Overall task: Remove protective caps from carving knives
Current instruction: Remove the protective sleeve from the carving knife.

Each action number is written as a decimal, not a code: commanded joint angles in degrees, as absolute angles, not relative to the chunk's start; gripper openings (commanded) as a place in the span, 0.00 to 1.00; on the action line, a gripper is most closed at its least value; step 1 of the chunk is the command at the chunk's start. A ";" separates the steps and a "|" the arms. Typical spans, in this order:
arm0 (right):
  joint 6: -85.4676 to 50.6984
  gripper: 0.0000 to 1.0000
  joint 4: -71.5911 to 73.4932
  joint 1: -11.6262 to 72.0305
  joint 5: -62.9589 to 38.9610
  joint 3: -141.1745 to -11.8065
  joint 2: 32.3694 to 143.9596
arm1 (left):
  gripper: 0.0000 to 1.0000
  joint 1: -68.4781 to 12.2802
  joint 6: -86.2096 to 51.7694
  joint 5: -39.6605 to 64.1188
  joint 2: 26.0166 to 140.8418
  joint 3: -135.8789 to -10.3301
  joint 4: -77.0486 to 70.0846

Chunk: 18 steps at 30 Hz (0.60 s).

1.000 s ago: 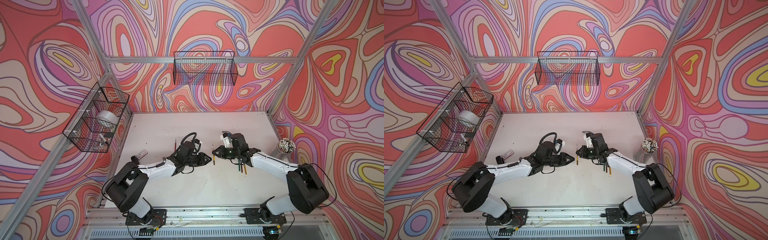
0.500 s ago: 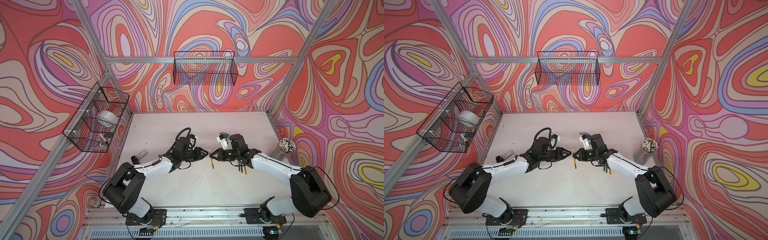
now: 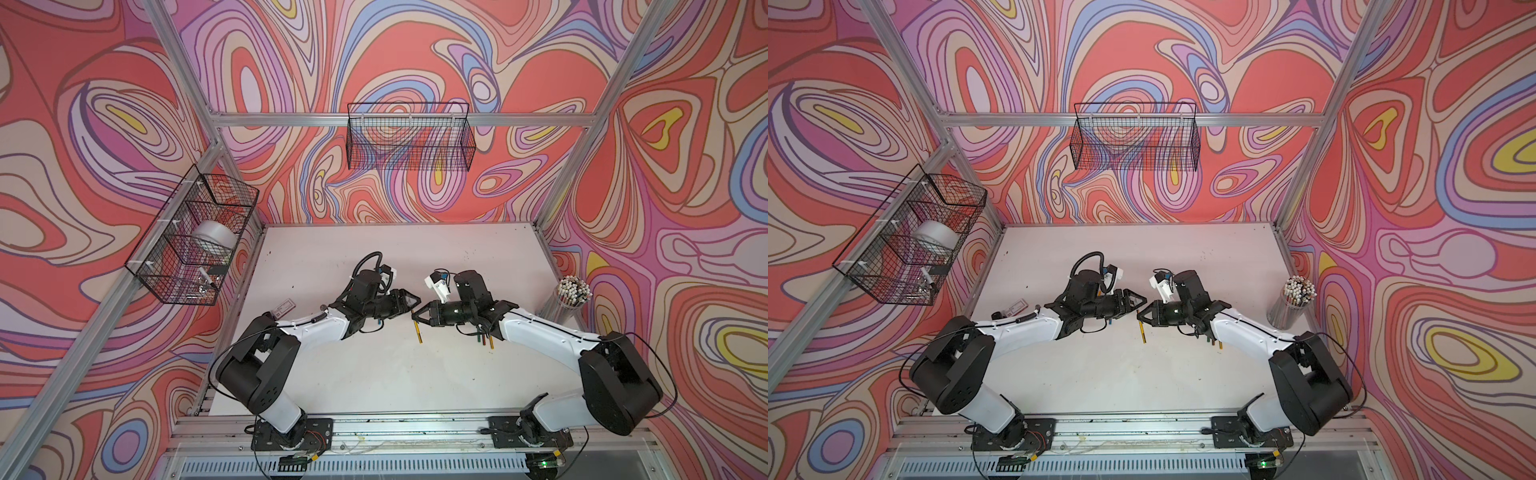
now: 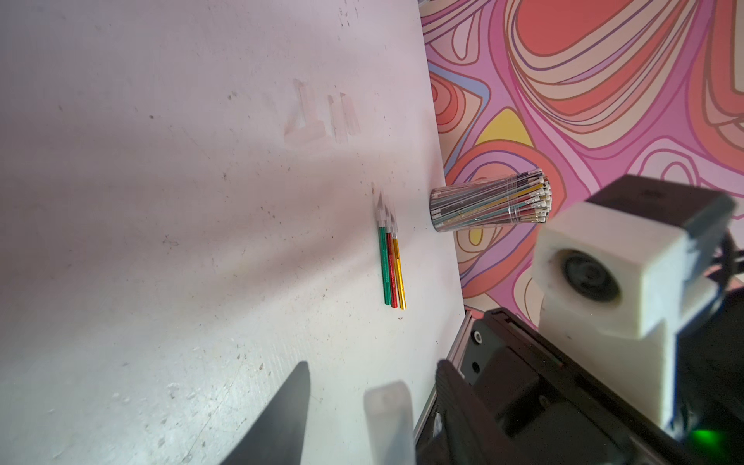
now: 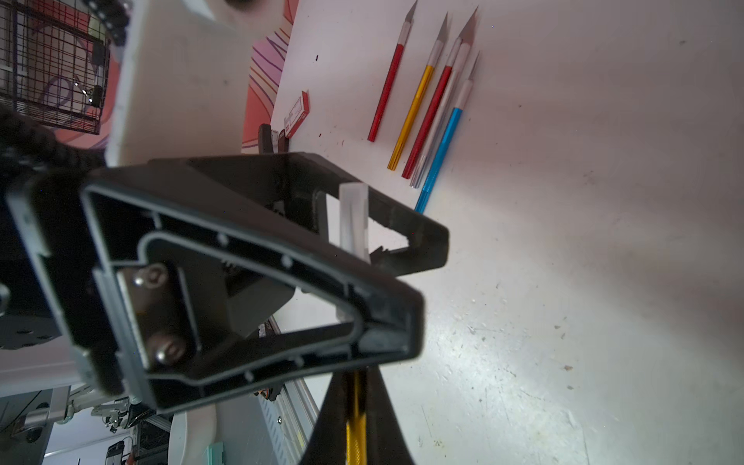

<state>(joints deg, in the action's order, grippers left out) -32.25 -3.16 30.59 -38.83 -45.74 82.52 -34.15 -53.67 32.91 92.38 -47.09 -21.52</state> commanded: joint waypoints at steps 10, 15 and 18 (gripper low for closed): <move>-32.00 0.08 -1.45 32.52 -40.34 -45.59 85.61 | 0.35 -33.13 -57.74 35.07 94.77 -48.80 -27.26; -32.04 0.07 -1.42 32.74 -39.89 -45.78 86.16 | 0.22 -32.95 -57.98 35.29 95.16 -48.81 -27.45; -32.02 0.07 -1.49 32.75 -39.59 -45.71 86.14 | 0.16 -32.87 -57.84 35.32 95.19 -48.91 -27.35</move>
<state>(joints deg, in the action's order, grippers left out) -32.23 -1.83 32.29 -39.92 -45.74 85.41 -33.19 -57.28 34.48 94.63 -47.27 -25.08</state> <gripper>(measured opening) 0.094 0.187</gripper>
